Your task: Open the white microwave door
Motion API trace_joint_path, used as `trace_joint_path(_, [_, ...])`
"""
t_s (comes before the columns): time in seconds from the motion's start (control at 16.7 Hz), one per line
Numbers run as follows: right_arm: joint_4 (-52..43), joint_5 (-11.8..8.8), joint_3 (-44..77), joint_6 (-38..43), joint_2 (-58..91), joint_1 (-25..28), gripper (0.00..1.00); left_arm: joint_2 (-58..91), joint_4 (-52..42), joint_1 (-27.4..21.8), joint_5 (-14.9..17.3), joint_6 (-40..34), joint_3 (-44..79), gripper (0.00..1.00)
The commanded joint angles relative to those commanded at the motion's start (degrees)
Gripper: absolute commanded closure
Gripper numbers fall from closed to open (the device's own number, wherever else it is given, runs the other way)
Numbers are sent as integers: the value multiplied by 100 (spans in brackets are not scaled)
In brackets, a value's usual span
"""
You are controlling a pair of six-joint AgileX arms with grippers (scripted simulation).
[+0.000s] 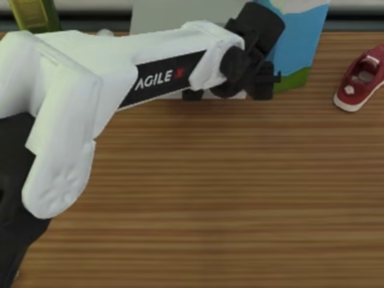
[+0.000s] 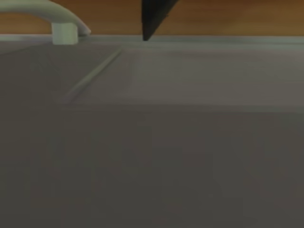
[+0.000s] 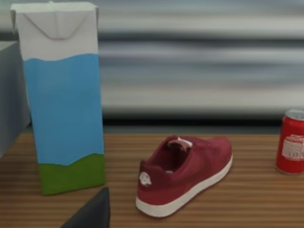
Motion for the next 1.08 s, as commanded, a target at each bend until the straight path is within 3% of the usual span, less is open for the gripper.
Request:
trace_joint_path(0.36, [0,0,0,0,0,0,0,0,0,0,0,0,0,98])
trace_joint_path(1.08, [0,0,0,0,0,0,0,-274,76,-213,-22,-63,-540,100])
